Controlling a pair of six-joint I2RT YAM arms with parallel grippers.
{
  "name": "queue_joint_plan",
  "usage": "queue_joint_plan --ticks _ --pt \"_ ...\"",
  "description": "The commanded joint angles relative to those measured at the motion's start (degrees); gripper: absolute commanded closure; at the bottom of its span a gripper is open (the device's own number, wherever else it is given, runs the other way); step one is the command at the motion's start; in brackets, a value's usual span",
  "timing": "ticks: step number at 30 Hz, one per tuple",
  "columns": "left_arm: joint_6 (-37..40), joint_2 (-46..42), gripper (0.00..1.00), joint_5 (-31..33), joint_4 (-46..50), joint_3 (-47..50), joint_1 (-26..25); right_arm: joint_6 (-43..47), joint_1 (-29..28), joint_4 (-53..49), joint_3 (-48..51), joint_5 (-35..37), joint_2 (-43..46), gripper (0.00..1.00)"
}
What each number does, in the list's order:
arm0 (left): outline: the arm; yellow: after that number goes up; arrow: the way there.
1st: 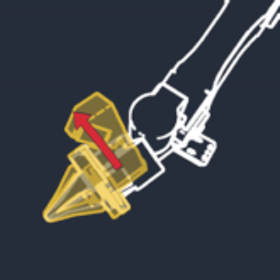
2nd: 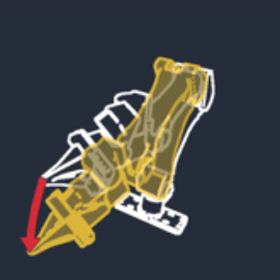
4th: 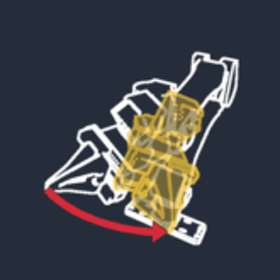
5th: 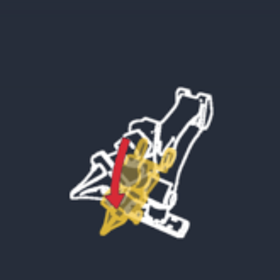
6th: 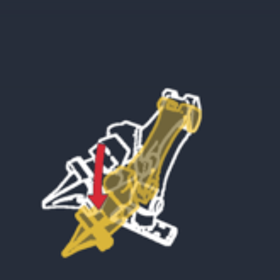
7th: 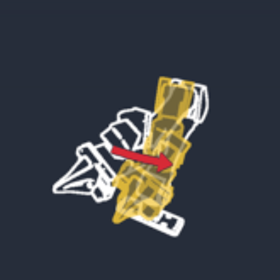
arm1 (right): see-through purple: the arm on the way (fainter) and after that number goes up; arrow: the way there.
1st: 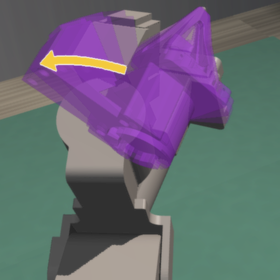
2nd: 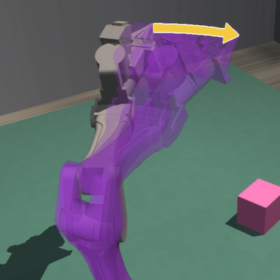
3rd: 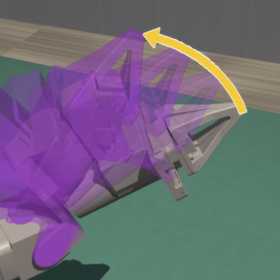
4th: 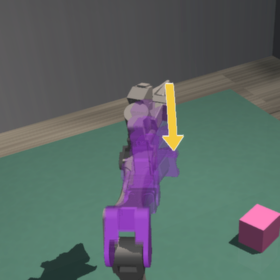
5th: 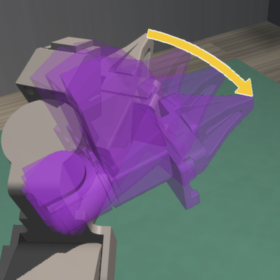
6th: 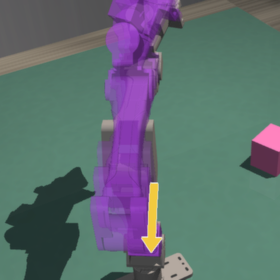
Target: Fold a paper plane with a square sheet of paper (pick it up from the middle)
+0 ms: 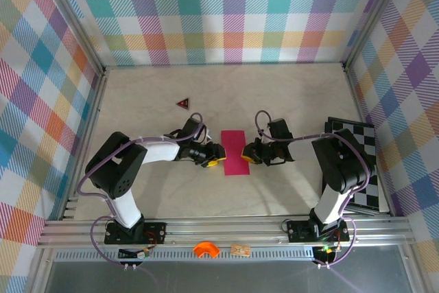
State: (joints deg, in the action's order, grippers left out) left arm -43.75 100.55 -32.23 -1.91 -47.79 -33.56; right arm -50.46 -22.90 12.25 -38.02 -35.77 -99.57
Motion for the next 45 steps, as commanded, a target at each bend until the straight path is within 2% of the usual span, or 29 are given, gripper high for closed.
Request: queue_joint_plan --ticks 1,7,11,15,20,23,25,28,32,35,40,45 --pt "0.26 1.55 0.57 -1.34 -1.16 -1.94 -0.98 -1.15 0.39 1.37 1.37 -0.35 -1.42 0.83" --pt "-0.82 3.28 0.68 -3.31 -3.52 -2.64 -1.33 -1.04 0.66 1.11 1.46 -0.48 -1.33 0.82" --pt "-1.56 2.90 0.84 -3.08 -4.69 -2.22 -1.33 -1.05 0.75 1.55 1.59 -0.96 -0.77 0.79" --pt "-2.55 1.63 0.93 -3.02 -5.35 -1.64 -1.33 -1.78 0.75 6.42 2.57 -3.91 1.40 0.67" --pt "-3.29 -1.80 0.97 -2.63 -4.22 -0.16 -1.25 1.50 0.66 8.34 5.76 -3.16 9.65 0.57" --pt "-3.52 -4.32 0.97 -3.40 -2.59 0.50 -1.24 6.16 -0.37 7.26 10.11 2.62 17.83 0.51" --pt "-3.71 -5.33 0.97 -3.89 -1.56 0.85 -1.17 11.82 -3.08 3.55 12.39 9.17 23.99 0.48" --pt "-4.58 -5.98 0.97 -4.54 -2.49 1.76 -1.16 22.65 -11.15 -1.36 14.24 19.33 31.68 0.49" --pt "-5.44 -5.51 0.96 -4.91 -3.03 1.91 -1.07 32.50 -21.63 -1.58 16.55 32.79 37.15 0.48" --pt "-6.17 -5.21 0.97 -5.04 -3.76 1.91 -1.07 40.30 -28.61 -1.27 16.46 41.20 37.31 0.47" --pt "-6.35 -5.19 0.96 -5.05 -3.80 1.68 -1.07 50.54 -37.69 2.23 13.55 52.54 31.13 0.46" --pt "-6.69 -5.22 0.96 -4.94 -4.32 1.53 -1.07 58.86 -41.96 5.04 10.58 61.26 23.82 0.45"
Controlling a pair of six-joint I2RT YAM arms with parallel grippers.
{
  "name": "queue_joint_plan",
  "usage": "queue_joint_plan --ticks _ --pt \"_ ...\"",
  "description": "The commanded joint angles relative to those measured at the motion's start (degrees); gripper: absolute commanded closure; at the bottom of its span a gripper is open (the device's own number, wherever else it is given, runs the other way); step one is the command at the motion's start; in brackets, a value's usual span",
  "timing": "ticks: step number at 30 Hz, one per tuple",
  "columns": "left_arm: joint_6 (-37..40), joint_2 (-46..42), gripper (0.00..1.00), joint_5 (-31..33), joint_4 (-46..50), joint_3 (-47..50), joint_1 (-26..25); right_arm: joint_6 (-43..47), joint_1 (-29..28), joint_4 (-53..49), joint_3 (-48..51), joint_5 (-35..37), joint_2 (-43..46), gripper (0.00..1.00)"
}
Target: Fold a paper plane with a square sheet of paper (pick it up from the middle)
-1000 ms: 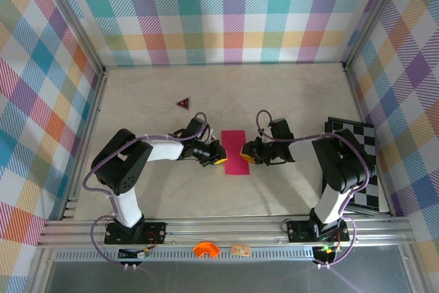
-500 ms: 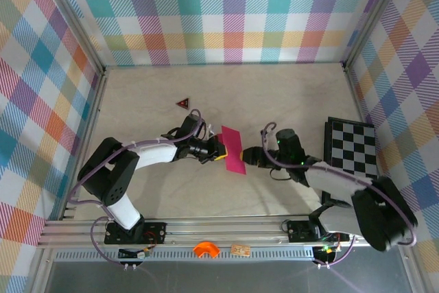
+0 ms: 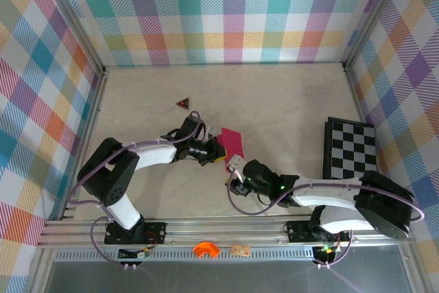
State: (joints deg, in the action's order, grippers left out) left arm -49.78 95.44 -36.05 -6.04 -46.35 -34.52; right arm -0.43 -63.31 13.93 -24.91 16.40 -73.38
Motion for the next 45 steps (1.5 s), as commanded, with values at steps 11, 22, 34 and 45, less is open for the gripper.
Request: queue_joint_plan --ticks 11,22,34,45 --pt "-0.75 -0.20 0.96 -0.77 -0.20 0.58 -0.11 9.33 -3.58 6.52 -4.01 18.23 -9.13 0.48" --pt "-0.48 0.46 0.95 -0.64 -0.24 0.51 -0.11 7.31 -3.58 5.17 -1.72 15.93 -5.10 0.62" --pt "-0.38 0.17 0.95 -0.60 -0.12 0.56 -0.11 4.57 -3.58 5.35 -2.08 14.52 -5.10 0.81" --pt "0.06 -0.64 0.85 0.21 1.13 0.58 -0.11 1.89 -3.51 3.44 -3.02 13.05 -5.10 0.95"
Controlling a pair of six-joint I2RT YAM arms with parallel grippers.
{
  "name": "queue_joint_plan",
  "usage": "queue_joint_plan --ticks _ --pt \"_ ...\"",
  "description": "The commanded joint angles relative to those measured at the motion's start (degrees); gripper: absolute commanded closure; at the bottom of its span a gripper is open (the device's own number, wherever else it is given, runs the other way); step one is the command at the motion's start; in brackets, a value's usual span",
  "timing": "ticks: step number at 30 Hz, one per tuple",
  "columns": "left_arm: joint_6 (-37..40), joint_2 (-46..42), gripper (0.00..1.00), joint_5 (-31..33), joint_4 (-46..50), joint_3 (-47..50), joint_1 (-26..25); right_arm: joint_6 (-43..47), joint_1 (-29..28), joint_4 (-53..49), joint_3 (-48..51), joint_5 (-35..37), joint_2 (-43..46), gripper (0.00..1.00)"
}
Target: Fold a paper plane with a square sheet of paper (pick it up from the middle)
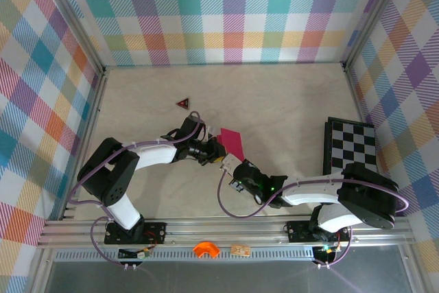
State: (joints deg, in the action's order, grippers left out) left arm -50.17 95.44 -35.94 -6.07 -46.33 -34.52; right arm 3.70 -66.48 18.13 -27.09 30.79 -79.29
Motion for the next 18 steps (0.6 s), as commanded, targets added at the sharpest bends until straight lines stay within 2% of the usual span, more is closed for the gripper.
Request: queue_joint_plan --ticks 1,3,5,9,14,18 --pt "0.96 -1.15 0.80 0.91 1.86 0.65 -0.11 -3.02 -0.32 -1.62 -1.17 -2.02 0.89 0.95" --pt "2.51 -2.32 0.67 2.57 4.46 0.36 -0.03 -4.66 -0.23 -3.92 -2.20 -3.51 0.97 0.96" --pt "4.98 -4.02 0.61 4.84 9.12 -0.46 -0.02 -7.33 0.31 -6.06 -3.41 -6.71 1.28 0.96" --pt "7.81 -10.98 0.45 15.01 19.39 0.26 0.28 -16.53 2.63 -7.90 -4.37 -14.20 1.92 0.96" --pt "8.73 -18.64 0.42 21.24 28.87 -0.45 0.81 -26.88 4.80 -10.80 -4.60 -20.32 1.99 0.95" --pt "1.36 -26.76 0.42 21.95 22.70 5.92 0.77 -29.40 5.58 -15.63 -5.94 -21.57 1.58 0.95"
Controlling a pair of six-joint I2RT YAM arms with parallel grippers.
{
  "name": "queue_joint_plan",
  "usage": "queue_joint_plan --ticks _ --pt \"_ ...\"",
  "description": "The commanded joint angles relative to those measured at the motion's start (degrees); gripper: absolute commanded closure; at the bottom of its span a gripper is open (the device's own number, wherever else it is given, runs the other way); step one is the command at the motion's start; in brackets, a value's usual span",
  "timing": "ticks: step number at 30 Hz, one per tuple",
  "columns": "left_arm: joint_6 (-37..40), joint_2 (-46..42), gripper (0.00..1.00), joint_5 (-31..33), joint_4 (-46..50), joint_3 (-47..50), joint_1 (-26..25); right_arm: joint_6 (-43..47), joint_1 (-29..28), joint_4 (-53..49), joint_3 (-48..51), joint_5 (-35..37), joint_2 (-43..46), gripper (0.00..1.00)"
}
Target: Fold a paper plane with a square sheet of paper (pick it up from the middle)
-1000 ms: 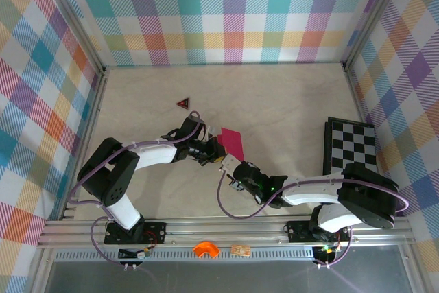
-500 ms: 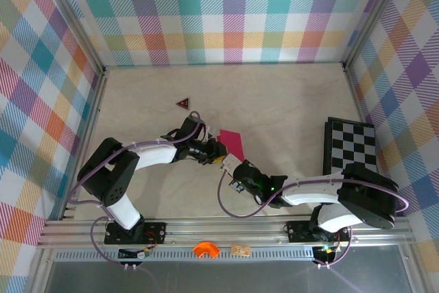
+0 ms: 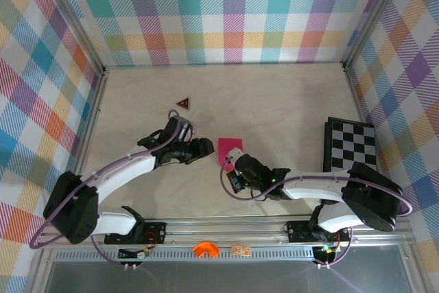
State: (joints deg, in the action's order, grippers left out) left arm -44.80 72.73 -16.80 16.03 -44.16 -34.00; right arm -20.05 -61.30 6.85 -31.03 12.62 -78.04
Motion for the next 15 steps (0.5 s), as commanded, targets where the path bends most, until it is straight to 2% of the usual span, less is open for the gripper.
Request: queue_joint_plan --ticks 1,6,10,15 --pt "-5.24 -6.23 0.42 2.21 -2.17 5.71 0.25 -6.36 0.90 -5.03 -1.98 -4.00 0.41 0.95" --pt "-4.29 -13.98 0.42 2.40 5.08 8.99 0.25 -9.52 3.15 -5.90 -1.44 -7.61 1.87 0.95" --pt "-4.95 -18.97 0.42 3.70 6.04 10.84 0.34 -12.24 4.43 -4.60 -0.65 -10.92 1.69 0.95" --pt "-1.42 -17.63 0.41 6.43 10.16 5.97 0.80 -14.40 5.38 -2.83 -0.53 -13.89 0.64 0.95"
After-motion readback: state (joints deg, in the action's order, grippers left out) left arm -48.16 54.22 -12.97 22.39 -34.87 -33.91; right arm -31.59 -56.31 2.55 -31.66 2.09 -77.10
